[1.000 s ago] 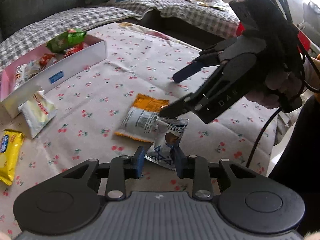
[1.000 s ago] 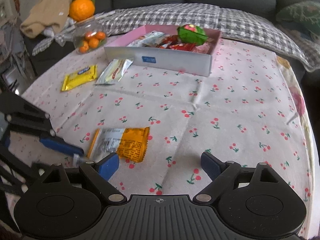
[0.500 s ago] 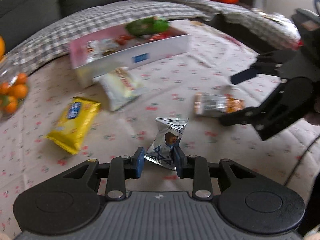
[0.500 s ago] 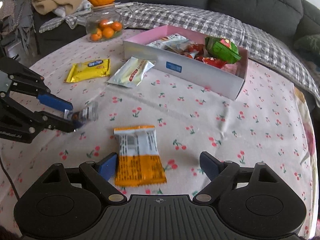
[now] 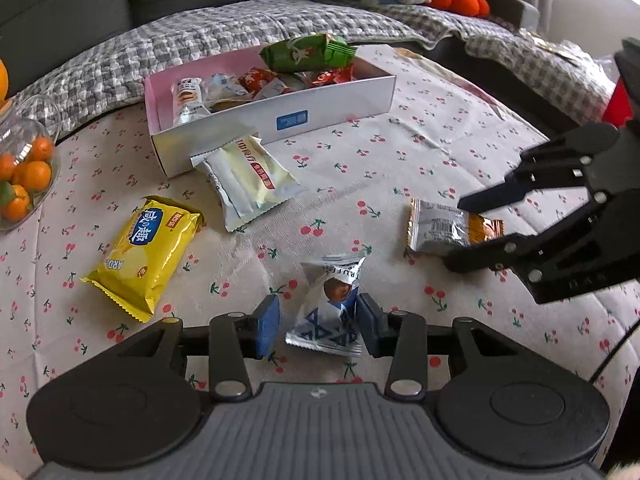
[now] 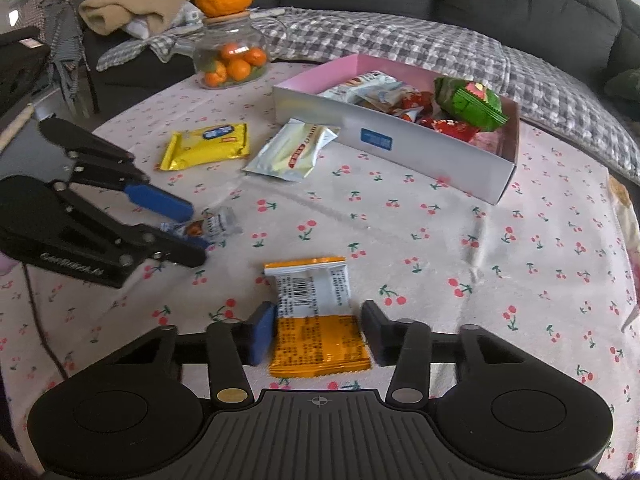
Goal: Organize snacks
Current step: 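Carry both packs into the pink box and open both tools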
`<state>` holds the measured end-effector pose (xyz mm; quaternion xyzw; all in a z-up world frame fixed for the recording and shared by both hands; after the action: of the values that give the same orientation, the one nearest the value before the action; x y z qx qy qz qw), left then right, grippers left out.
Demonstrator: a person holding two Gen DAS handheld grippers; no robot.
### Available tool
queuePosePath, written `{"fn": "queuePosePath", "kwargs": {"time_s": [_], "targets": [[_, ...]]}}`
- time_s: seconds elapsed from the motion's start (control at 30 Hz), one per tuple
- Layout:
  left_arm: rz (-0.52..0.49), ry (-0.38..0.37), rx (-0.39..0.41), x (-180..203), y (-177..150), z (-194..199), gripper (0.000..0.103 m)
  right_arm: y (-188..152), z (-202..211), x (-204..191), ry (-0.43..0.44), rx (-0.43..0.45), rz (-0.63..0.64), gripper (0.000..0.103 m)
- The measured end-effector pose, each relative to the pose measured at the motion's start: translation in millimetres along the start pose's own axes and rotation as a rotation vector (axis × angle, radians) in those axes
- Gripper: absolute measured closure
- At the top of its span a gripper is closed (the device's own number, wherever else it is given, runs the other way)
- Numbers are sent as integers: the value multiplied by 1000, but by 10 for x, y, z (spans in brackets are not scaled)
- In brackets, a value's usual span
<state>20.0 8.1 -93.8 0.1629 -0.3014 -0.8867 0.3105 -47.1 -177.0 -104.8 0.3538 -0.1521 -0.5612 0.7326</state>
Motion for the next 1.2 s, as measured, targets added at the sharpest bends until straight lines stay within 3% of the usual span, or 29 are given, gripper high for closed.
{"fn": "queuePosePath", "kwargs": {"time_s": [0.07, 0.27, 0.73, 1.2], "targets": [[6, 0, -2, -3, 8, -4, 65, -4, 4, -21, -6, 1, 6, 62], [8, -5, -7, 28, 35, -5, 79, 8, 1, -51, -13, 1, 12, 63], [82, 13, 6, -70, 200, 22, 81, 278, 98, -6, -21, 72, -67, 63], [238, 62, 107, -519, 614, 158, 81, 957, 79, 104, 7, 167, -245, 63]]}}
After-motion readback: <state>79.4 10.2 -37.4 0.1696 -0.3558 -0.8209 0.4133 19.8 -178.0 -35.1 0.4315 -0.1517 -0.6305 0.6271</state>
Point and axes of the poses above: each gripper's, at about its wrist camera, not at the fingertips, and z roughly against the way its jaws point, x to its right, y to its top, the point moved 4 cm from there along -z, roughly the way its jaws point, and after that the axes turned 10 degrees about -z, right-handed, at the moved point
